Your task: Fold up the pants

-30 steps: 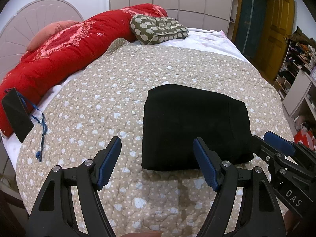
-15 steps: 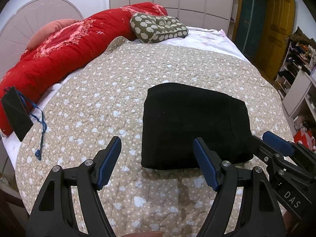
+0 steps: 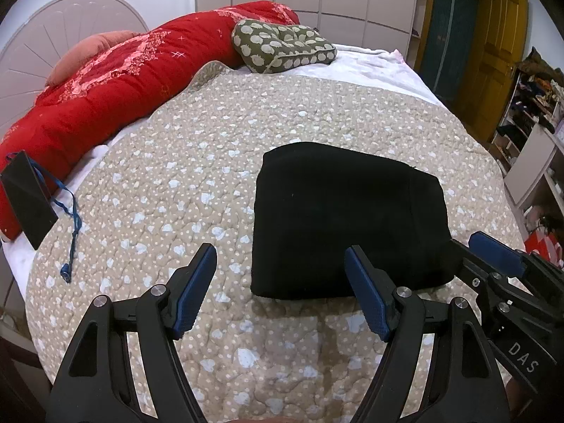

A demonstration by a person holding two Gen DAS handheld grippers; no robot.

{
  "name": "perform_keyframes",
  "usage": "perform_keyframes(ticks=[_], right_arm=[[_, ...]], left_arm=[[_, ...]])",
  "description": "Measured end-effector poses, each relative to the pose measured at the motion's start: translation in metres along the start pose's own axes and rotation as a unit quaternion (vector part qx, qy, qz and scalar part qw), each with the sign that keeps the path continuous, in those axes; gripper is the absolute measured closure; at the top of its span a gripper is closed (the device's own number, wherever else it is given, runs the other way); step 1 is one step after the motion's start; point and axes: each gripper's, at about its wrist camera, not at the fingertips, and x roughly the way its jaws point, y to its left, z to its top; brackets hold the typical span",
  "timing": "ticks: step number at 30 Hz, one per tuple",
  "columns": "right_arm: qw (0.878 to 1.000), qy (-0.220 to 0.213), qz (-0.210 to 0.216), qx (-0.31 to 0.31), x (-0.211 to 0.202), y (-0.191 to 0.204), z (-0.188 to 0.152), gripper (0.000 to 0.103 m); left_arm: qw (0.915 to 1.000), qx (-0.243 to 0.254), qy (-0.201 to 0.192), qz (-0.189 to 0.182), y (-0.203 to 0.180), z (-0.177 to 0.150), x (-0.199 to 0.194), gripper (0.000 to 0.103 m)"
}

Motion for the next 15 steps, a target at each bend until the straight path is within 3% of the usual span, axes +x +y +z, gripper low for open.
perform_keyframes(ticks=[15], right_arm=[[1.0, 0.0, -0.004, -0.005, -0.0013, -0.0057, -0.0002, 0.06]], left_arm=[[1.0, 0.001, 0.006, -0.003, -0.0015, -0.0008, 0.0022, 0.027]])
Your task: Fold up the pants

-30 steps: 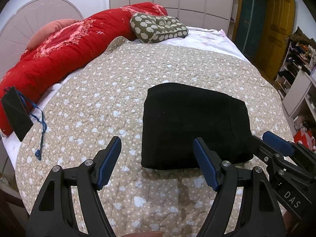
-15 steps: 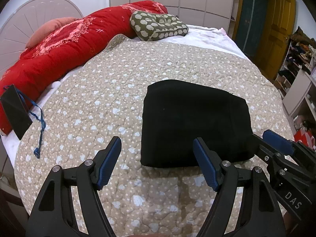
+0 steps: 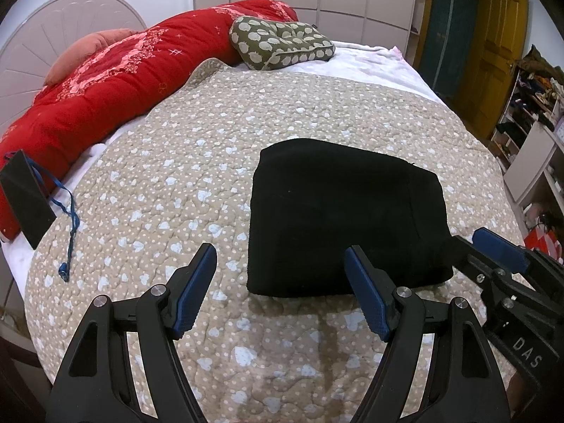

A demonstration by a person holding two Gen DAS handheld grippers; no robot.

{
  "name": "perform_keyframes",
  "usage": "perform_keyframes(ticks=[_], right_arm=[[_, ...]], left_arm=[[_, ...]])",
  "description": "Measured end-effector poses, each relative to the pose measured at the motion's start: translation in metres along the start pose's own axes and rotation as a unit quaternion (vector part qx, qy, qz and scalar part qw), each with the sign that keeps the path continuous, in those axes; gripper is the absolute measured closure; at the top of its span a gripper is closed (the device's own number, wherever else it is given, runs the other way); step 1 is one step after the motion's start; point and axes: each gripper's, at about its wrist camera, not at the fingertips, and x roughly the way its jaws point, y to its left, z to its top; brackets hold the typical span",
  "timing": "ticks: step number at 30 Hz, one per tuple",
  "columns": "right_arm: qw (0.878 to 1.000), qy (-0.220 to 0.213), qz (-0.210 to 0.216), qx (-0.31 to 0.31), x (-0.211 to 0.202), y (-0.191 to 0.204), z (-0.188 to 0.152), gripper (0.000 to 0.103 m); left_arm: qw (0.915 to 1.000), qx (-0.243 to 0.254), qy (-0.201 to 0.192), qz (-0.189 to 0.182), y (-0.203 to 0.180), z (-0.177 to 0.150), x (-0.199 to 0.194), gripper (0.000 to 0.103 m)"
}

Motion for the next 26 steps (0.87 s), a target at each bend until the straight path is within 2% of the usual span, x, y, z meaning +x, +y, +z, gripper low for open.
perform_keyframes(ticks=[7, 26], right_arm=[[1.0, -0.002, -0.018, 0.016, -0.004, -0.02, 0.0, 0.06], [1.0, 0.004, -0.016, 0.023, -0.001, -0.034, -0.002, 0.06]], left_arm=[[1.0, 0.005, 0.003, -0.006, -0.005, 0.001, 0.001, 0.027], [0.9998, 0.012, 0.008, -0.012, -0.007, -0.001, 0.007, 0.027]])
